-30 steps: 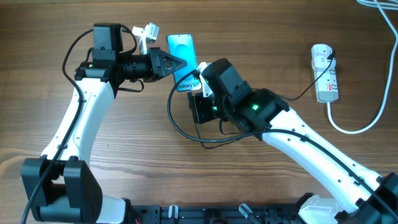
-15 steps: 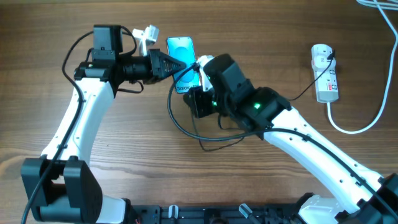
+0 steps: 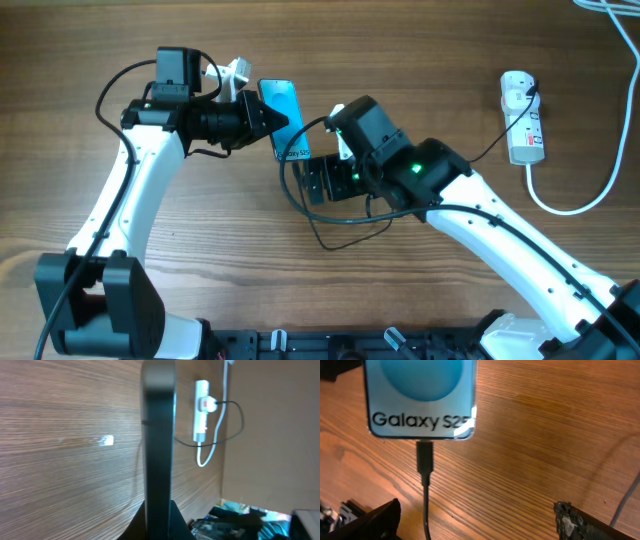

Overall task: Plug charger to phone and switch on socket
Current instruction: 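Lower the plugged phone flat onto the table with both grippers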

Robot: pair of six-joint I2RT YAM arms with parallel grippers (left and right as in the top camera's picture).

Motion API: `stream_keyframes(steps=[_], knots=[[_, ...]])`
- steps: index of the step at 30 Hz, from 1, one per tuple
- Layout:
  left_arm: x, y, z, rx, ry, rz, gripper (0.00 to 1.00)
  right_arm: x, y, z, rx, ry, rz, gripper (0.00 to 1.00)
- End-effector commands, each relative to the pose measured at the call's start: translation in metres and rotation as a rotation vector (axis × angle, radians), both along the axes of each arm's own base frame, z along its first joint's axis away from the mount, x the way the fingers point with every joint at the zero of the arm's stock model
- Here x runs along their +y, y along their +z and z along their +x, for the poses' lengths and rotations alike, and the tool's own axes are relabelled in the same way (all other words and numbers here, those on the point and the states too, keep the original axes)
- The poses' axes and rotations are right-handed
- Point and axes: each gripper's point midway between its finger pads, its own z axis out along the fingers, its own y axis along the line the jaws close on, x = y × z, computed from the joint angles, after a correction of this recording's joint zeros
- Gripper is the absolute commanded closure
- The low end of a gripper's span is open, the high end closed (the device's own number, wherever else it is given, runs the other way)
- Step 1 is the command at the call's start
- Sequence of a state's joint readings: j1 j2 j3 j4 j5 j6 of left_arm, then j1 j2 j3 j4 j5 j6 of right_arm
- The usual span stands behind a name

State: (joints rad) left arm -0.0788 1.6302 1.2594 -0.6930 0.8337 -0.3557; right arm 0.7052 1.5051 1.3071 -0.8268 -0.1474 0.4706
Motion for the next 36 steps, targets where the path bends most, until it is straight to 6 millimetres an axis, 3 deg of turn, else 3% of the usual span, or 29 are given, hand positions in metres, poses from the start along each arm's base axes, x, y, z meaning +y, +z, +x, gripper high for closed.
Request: stream_keyframes(steps=[1, 4, 8, 13, 18, 23, 33, 36], knots=[[-0.010, -0.025, -0.001, 0.060, -0.032, 0.017, 0.96, -0.018, 0.013, 0.017, -0.022, -0.097, 0.011, 0.00], [-0.037, -0.054, -0.005, 0.104, -0.107, 0.030, 0.96, -0.042, 0.008, 0.026, 0.047, -0.236, 0.014, 0.00], [-0.062, -0.086, 0.002, 0.123, -0.141, 0.030, 0.94, -0.049, 0.002, 0.020, 0.078, -0.231, -0.014, 0.00], [-0.068, -0.123, 0.009, 0.149, -0.152, 0.035, 0.91, -0.049, 0.002, 0.019, 0.081, -0.231, -0.016, 0.00], [-0.078, -0.144, 0.006, 0.179, -0.175, 0.029, 0.90, -0.049, 0.002, 0.020, 0.078, -0.231, -0.014, 0.00], [-0.092, -0.147, 0.002, 0.159, -0.209, 0.030, 0.90, -0.049, 0.002, 0.020, 0.076, -0.231, -0.012, 0.00], [-0.092, -0.168, 0.000, 0.195, -0.210, 0.038, 0.89, -0.049, 0.002, 0.019, 0.082, -0.229, -0.013, 0.00], [-0.092, -0.168, 0.002, 0.187, -0.210, 0.040, 0.85, -0.049, 0.002, 0.019, 0.082, -0.229, -0.013, 0.00]])
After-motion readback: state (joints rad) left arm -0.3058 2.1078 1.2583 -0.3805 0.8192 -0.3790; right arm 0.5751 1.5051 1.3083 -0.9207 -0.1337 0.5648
